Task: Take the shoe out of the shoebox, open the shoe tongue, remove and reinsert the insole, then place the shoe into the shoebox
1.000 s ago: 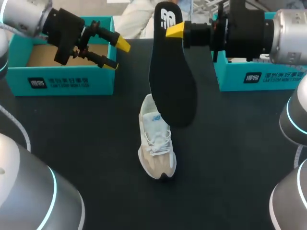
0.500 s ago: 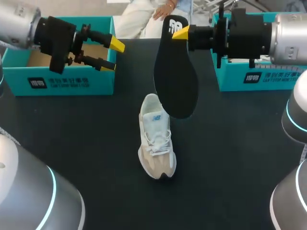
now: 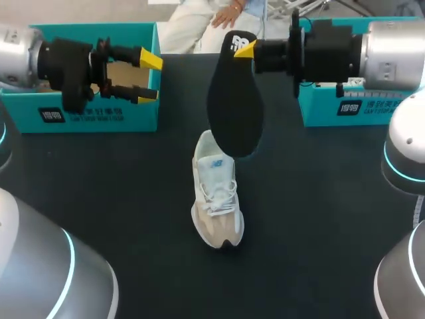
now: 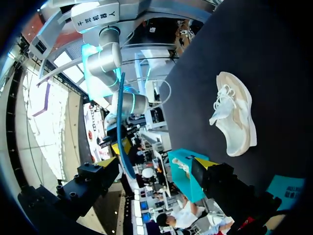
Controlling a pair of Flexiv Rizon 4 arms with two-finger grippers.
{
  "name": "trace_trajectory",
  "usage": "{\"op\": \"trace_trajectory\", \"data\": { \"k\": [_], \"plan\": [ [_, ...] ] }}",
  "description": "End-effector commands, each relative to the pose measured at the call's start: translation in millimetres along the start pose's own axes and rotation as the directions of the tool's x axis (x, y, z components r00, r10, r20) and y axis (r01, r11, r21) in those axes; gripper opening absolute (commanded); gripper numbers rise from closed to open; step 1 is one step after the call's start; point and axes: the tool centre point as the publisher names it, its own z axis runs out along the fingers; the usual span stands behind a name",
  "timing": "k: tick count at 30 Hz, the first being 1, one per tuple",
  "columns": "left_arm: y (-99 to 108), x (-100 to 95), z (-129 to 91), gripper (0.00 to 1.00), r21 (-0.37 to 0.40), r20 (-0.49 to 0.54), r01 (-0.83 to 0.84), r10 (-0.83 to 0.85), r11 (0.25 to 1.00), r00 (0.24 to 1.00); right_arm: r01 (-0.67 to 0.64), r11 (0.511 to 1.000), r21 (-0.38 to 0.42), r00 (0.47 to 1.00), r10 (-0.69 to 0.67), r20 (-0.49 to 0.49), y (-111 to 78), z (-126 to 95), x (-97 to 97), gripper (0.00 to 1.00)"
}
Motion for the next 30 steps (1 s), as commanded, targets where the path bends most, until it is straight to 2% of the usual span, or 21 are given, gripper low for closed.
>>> {"op": "trace_trajectory", "data": {
  "k": [1,19,21,23,26,30],
  "plan": [
    [-4,0.4,7,1.00,-0.014,-0.004,0.033,-0.033,0.999,0.999,0.021,0.999,-0.050,0.999,-0.023,-0.025,-1.2,19,-2.7,0.00],
    [-4,0.4,7,1.00,-0.014,-0.004,0.033,-0.033,0.999,0.999,0.021,0.999,-0.050,0.999,-0.023,-0.025,-1.2,19,-2.7,0.00],
    [-4,0.4,7,1.00,-0.014,-0.004,0.033,-0.033,0.999,0.999,0.045,0.998,-0.044,0.999,-0.045,-0.008,6.8,24,0.7,0.00],
    [-4,0.4,7,1.00,-0.014,-0.004,0.033,-0.033,0.999,0.999,0.031,0.999,-0.036,0.998,-0.029,0.064,14.2,27,-1.1,0.00],
    [-17,1.5,10,1.00,-0.013,0.003,0.056,-0.056,0.998,0.998,0.035,0.999,-0.042,0.998,-0.033,0.060,22.1,30,-3.6,0.00],
    [-33,2.8,15,1.00,-0.029,0.040,0.081,-0.080,0.996,0.996,0.017,0.998,-0.064,0.993,-0.009,0.116,33.6,38,-15.2,0.00]
  ]
}}
